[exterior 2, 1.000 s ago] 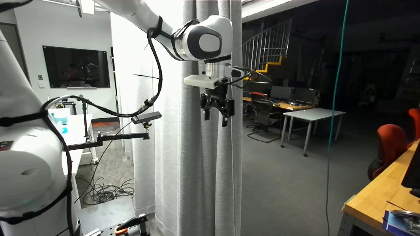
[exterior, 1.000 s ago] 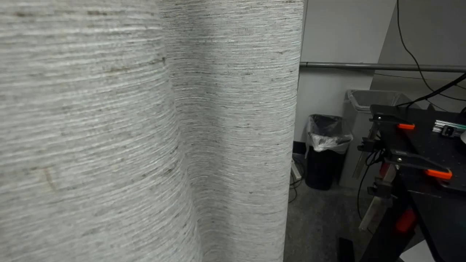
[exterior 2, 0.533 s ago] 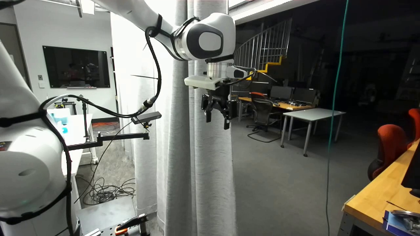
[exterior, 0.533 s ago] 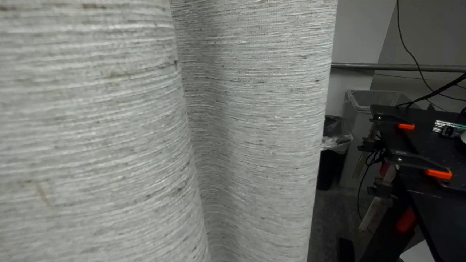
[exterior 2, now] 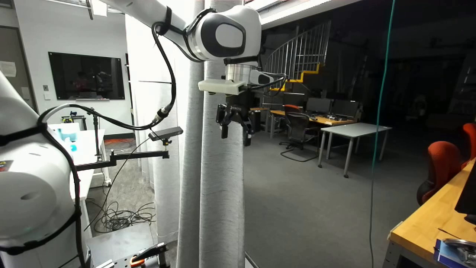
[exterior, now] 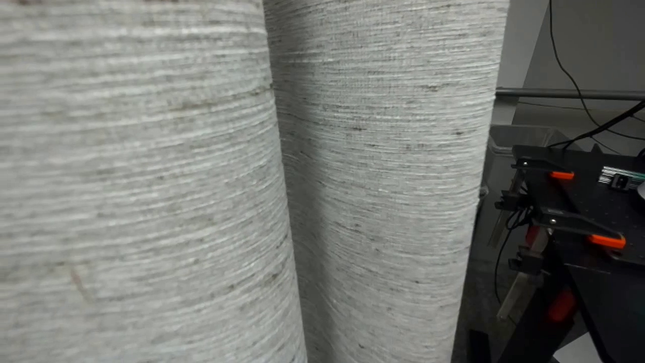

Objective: Slide the curtain to the left

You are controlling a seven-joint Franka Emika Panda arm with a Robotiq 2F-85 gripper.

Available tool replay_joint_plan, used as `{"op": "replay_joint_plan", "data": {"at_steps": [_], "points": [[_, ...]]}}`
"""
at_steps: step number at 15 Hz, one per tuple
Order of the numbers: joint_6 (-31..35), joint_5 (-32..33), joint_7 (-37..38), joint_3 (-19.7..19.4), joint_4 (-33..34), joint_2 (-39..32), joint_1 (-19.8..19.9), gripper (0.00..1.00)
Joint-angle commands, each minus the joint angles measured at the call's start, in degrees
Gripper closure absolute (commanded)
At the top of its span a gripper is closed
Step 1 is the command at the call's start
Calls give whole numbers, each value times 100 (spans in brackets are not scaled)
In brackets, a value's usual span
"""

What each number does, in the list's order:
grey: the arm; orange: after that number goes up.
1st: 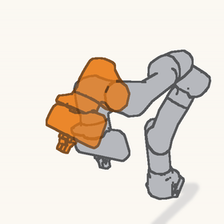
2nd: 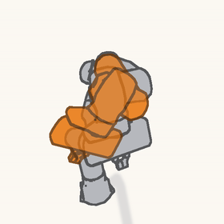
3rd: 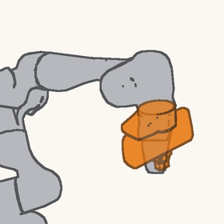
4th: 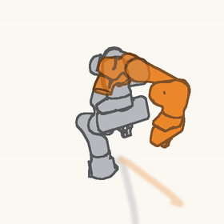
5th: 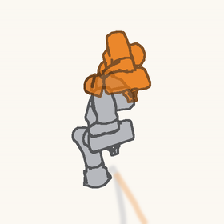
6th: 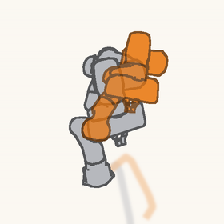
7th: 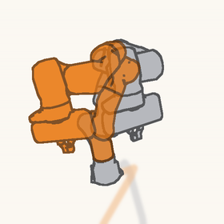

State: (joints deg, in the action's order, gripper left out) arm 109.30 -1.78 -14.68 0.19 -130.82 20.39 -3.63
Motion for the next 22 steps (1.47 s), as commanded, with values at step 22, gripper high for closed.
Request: {"op": "replay_joint_plan", "data": {"at_steps": [22], "points": [[-781,77,-183,-161,-62,398,4,0]]}}
